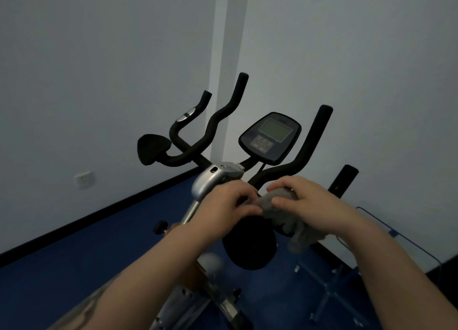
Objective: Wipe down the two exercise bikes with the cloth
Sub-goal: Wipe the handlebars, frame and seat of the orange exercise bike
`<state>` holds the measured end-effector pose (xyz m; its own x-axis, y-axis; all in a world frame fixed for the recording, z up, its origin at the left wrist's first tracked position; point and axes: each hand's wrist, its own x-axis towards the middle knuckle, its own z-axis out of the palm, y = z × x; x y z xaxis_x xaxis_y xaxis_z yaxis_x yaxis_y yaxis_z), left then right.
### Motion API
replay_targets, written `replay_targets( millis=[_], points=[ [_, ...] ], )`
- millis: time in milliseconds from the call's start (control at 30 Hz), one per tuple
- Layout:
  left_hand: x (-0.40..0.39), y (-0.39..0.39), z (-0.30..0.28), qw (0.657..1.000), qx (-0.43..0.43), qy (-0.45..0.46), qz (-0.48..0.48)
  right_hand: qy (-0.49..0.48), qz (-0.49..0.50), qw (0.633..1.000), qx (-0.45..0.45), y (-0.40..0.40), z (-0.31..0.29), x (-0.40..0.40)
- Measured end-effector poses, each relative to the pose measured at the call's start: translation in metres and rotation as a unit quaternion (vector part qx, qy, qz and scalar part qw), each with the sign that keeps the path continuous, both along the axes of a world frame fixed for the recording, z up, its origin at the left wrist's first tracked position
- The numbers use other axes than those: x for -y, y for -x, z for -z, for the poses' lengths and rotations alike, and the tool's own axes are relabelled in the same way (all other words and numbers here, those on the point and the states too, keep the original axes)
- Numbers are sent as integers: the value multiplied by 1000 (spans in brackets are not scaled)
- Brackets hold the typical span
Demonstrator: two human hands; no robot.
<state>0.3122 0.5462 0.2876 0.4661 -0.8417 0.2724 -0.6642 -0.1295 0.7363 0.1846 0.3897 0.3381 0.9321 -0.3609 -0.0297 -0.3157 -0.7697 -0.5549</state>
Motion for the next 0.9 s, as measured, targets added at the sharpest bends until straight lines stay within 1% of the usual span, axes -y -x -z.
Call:
replay_targets(
  millis=[33,67,133,233,333,367,433,500,533,567,633,667,700,733,767,800,833,867,900],
  points=[
    [1,-2,-6,999,-39,21,-15,10,2,1000,2,0,-3,2],
    [2,-5,-13,997,-59,35,-26,21,8,1000,10,0,-6,4],
    [2,-11,-27,997,-41,46,-38,41,25,998,35,1,-11,6],
    [4,-12,-42,997,-16,59,-50,44,63,993,84,0,-13,3],
    [3,-6,-36,995,-29,52,-77,32,109,988,106,-3,4,-6],
    [1,-3,-31,995,-46,48,-80,1,125,987,104,-3,12,-9],
    [-2,4,-19,992,-83,51,-83,-92,148,979,102,-2,24,-14],
    [-5,13,-13,987,-110,76,-93,-190,150,964,114,-1,27,-18],
    [-6,18,-11,982,-128,99,-100,-247,145,950,126,-2,25,-20],
    [-7,22,-11,975,-147,130,-103,-315,137,929,137,-2,23,-21],
    [-10,29,-9,960,-184,188,-95,-463,104,867,151,-3,18,-23],
    [-12,33,-7,956,-196,205,-78,-525,83,833,151,-1,17,-23],
    [-14,37,-5,954,-208,209,-53,-567,66,808,147,0,17,-22],
    [-17,40,-2,953,-223,204,-24,-583,58,799,138,1,17,-23],
    [-18,43,0,950,-244,196,0,-573,57,807,128,2,19,-24],
    [-20,45,2,944,-266,193,13,-549,66,825,119,2,23,-25],
    [-22,44,4,938,-282,200,7,-527,80,838,117,2,28,-27],
    [-24,42,6,931,-295,216,-18,-516,100,842,120,1,31,-28],
    [-25,38,9,922,-302,234,-58,-517,124,838,126,1,33,-28]
  ],
)
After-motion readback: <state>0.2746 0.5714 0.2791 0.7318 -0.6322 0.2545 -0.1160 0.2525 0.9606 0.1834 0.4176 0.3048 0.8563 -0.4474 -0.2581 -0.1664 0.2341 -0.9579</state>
